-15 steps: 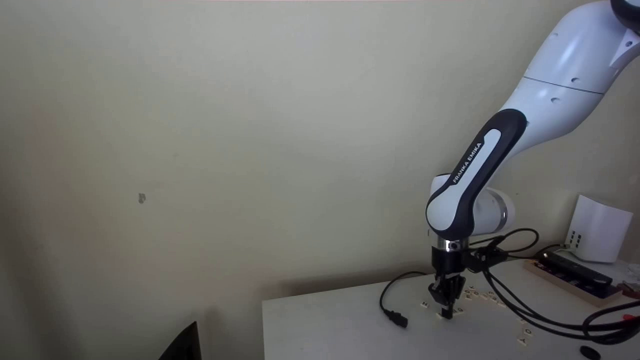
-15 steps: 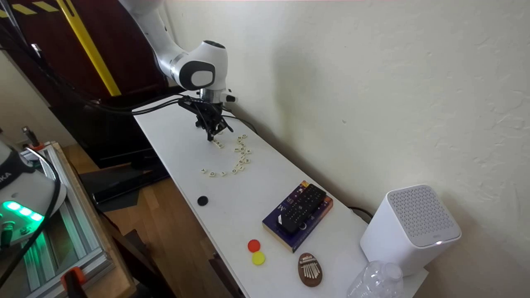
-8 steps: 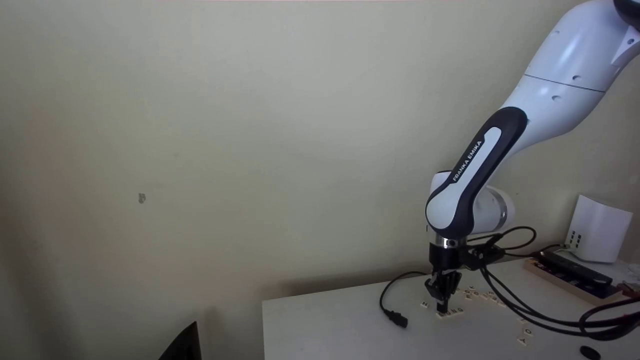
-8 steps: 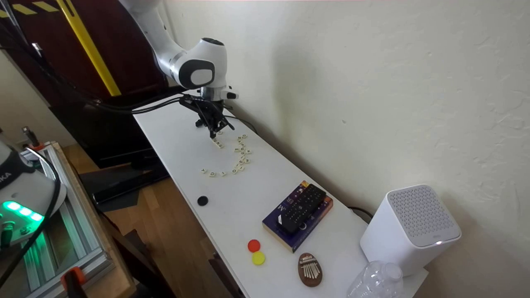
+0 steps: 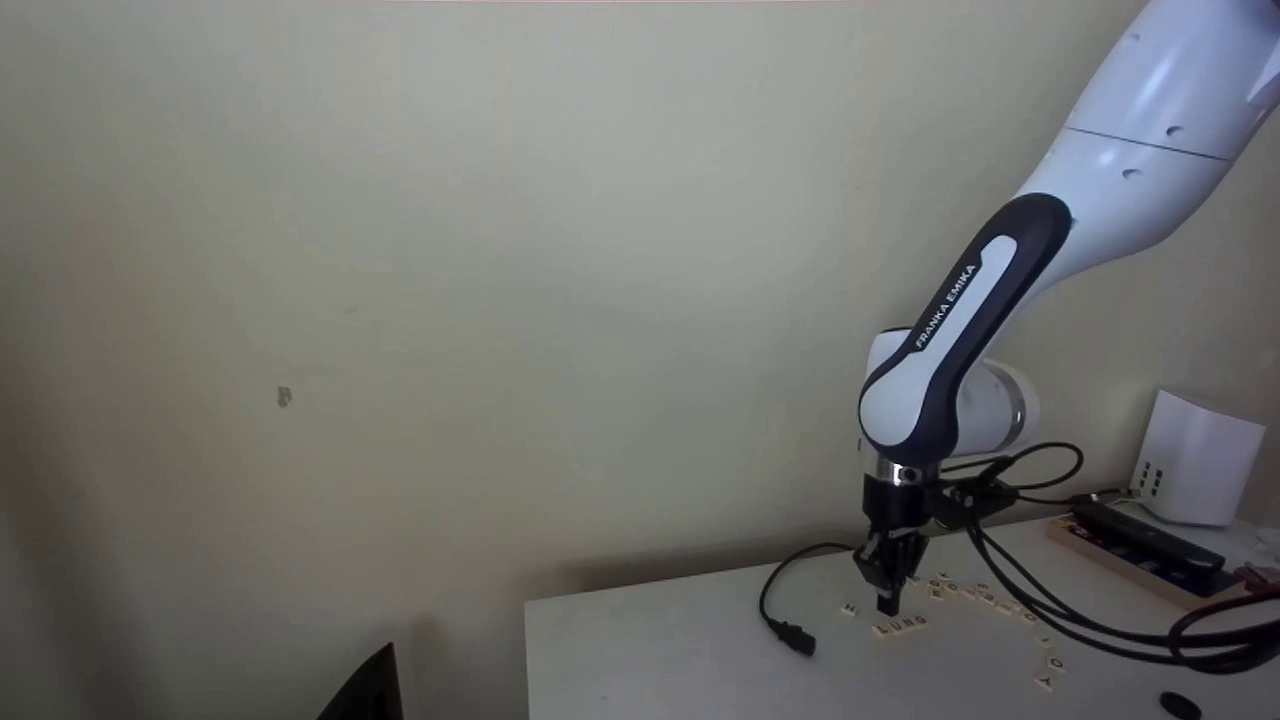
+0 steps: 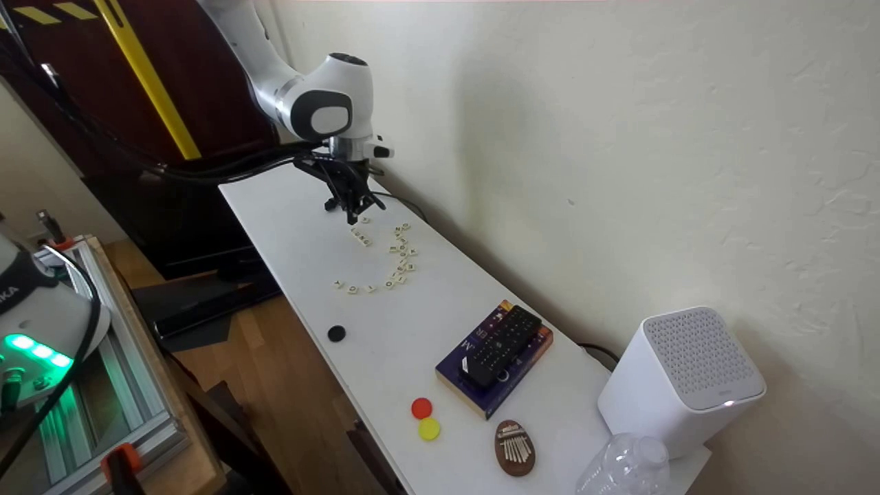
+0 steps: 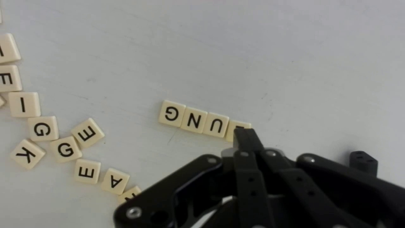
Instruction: Replace the first tile in the word with a new one
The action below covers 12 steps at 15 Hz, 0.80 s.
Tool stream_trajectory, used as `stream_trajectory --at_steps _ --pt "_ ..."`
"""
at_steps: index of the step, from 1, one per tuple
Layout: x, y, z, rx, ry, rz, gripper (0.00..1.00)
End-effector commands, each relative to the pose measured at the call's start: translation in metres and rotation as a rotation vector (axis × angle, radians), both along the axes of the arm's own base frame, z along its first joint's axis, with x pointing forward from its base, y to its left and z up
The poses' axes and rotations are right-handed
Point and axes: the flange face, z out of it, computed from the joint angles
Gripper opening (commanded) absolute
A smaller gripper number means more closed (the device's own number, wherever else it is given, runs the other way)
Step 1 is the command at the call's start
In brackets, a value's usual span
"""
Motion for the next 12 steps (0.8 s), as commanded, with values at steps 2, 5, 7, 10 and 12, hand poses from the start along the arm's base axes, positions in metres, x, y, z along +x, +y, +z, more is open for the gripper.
stream_trajectory --at_steps 2,5,7,10,12 --pt "-0.014 -0.005 0.024 -0.006 -0.01 -0.055 0.28" --pt "-0.018 -0.007 0.033 -0.006 -0.011 -0.082 0.47" --pt "-0.022 -0.008 0.038 -0.001 -0.013 -0.103 0.61" --pt "-0.027 -0.011 0.046 0.0 -0.01 -0.13 0.82" --pt "-0.031 -0.013 0.05 -0.002 -0.011 -0.143 0.96"
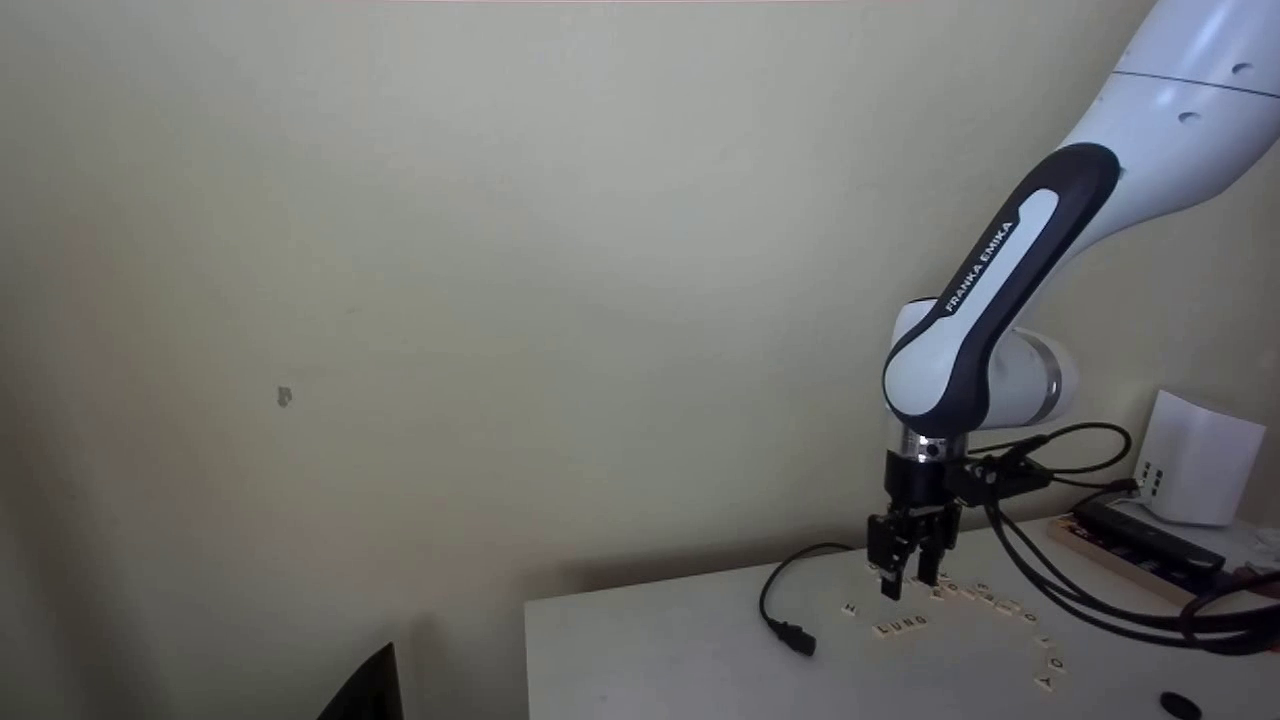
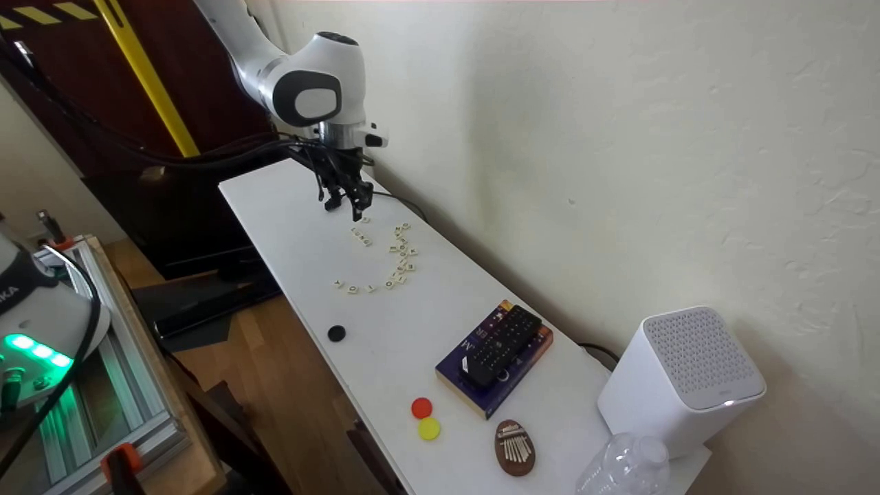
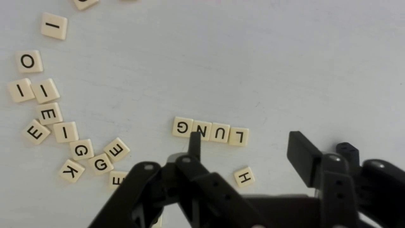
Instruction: Replace the first tile in the word with a new one
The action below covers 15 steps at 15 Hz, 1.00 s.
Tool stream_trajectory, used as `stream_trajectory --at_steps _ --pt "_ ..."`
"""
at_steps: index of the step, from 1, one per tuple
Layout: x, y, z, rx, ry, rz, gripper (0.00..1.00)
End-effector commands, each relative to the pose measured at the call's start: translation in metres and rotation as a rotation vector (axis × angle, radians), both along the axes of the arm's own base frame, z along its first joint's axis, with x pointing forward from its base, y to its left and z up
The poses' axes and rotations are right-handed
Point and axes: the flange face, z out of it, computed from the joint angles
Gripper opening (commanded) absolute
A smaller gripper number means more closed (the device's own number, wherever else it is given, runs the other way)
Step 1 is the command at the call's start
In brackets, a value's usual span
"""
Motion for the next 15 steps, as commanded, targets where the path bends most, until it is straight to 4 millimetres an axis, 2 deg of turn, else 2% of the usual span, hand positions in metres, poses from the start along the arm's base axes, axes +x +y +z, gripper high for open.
stream_trajectory --at_steps 1,12,13,15 --pt "-0.015 -0.002 0.016 0.006 -0.002 -0.046 1.0" --pt "-0.038 -0.011 0.038 -0.018 0.002 -0.119 1.0" --pt "-0.027 -0.009 0.027 -0.015 0.007 -0.085 1.0" --pt "-0.03 -0.012 0.03 -0.019 0.007 -0.096 1.0"
